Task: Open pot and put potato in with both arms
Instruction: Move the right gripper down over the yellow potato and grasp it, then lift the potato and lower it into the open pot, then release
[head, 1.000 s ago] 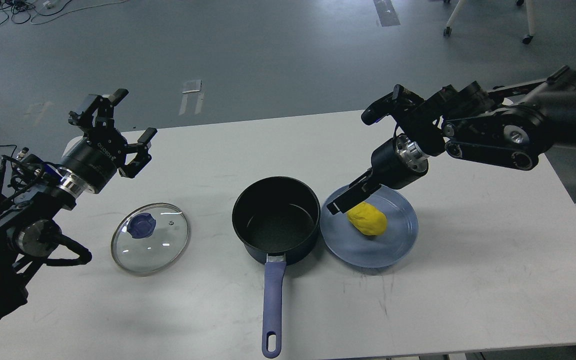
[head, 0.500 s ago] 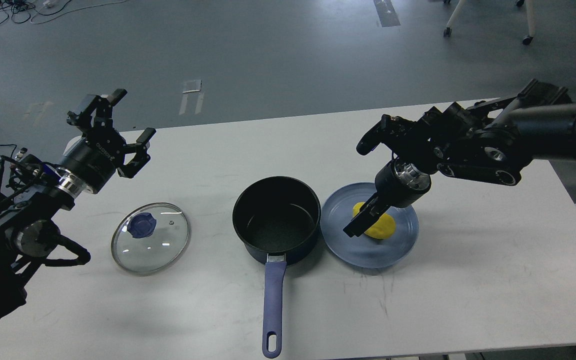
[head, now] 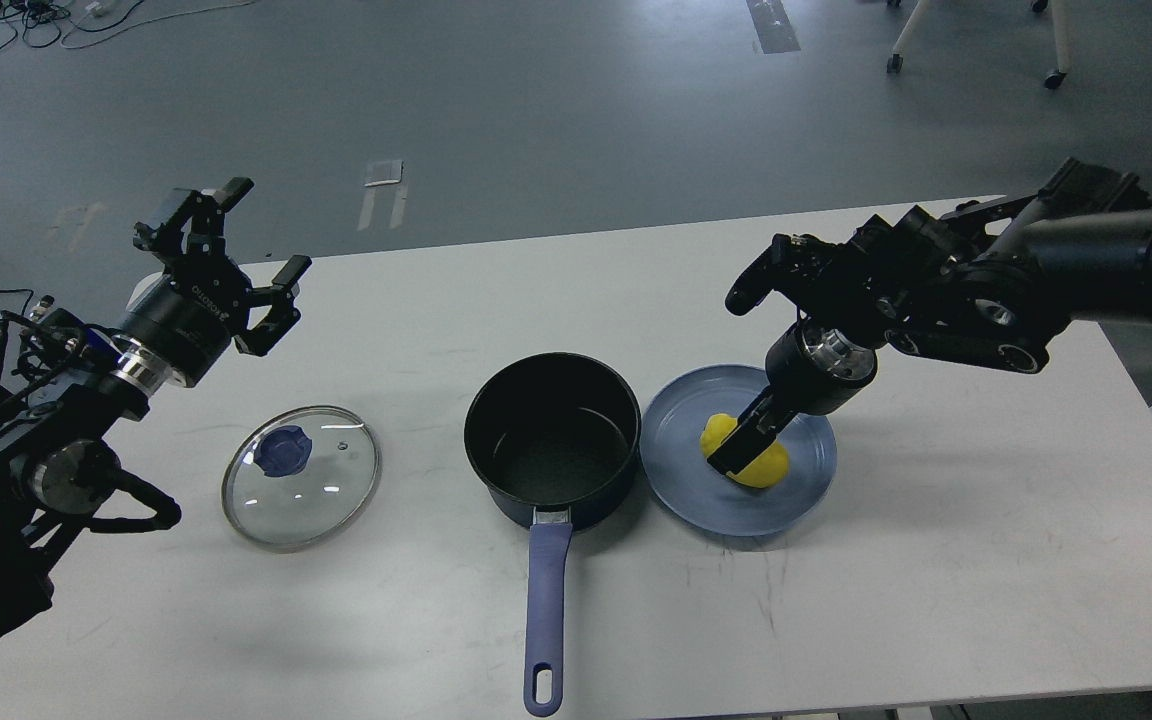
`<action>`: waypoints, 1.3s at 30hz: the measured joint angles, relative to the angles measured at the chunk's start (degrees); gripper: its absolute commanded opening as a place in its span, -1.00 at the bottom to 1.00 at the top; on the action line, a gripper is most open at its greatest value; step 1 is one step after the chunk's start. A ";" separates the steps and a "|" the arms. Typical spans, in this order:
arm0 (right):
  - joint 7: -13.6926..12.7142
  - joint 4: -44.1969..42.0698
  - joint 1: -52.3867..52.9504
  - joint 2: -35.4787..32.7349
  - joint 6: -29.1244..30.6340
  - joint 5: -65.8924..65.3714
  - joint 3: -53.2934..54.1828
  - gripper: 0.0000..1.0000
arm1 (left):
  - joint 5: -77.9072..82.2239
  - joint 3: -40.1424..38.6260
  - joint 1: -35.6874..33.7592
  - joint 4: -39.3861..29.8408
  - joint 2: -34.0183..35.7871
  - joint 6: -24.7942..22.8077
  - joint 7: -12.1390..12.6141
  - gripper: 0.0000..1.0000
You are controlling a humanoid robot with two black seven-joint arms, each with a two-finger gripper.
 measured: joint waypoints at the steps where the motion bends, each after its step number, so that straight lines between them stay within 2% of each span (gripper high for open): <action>1: 0.00 -0.25 -0.20 0.20 0.00 0.00 -0.01 1.00 | 0.00 0.00 0.00 0.00 0.00 0.00 0.00 0.96; 4: 0.00 -1.11 -0.70 0.81 0.00 0.00 -0.02 1.00 | 0.00 0.00 0.00 0.00 0.00 0.00 0.00 0.96; 7: 0.00 -1.54 -1.22 1.43 0.00 0.00 -0.04 0.90 | -0.07 -0.02 0.00 0.00 0.03 0.00 0.00 0.96; 9: 0.00 -1.64 -1.31 1.62 0.00 0.00 -0.13 0.67 | -0.10 -0.07 0.00 0.02 0.07 0.00 0.00 0.96; 11: 0.00 -1.66 -1.36 1.77 0.00 0.00 -0.24 0.15 | -0.16 -0.08 0.00 0.02 0.09 0.00 0.00 0.96; 13: 0.00 -1.65 -1.51 1.82 0.00 0.00 -0.83 0.01 | -0.18 -0.08 0.00 0.02 0.09 0.00 0.00 0.96; 14: 0.00 -1.60 -1.56 1.83 0.00 -0.01 -1.23 -0.12 | -0.19 -0.09 0.00 0.02 0.09 0.00 0.00 0.96; 18: 0.01 -1.37 -1.59 1.73 0.00 -0.11 -2.05 -0.37 | -0.19 -0.09 0.00 0.02 0.17 0.00 0.00 0.96; 25: -0.01 -0.41 1.75 0.12 0.01 -0.09 -1.31 -0.35 | -0.23 -0.18 0.00 0.01 0.28 0.00 0.00 0.96; 32: -0.01 1.03 9.02 -1.41 0.00 1.63 6.43 -0.28 | -0.36 -0.25 -0.06 0.00 0.46 0.00 0.00 0.96; 39: -0.01 0.43 11.00 4.23 0.00 8.23 8.40 -0.21 | -0.43 -0.28 -0.09 0.00 0.48 0.00 0.00 0.96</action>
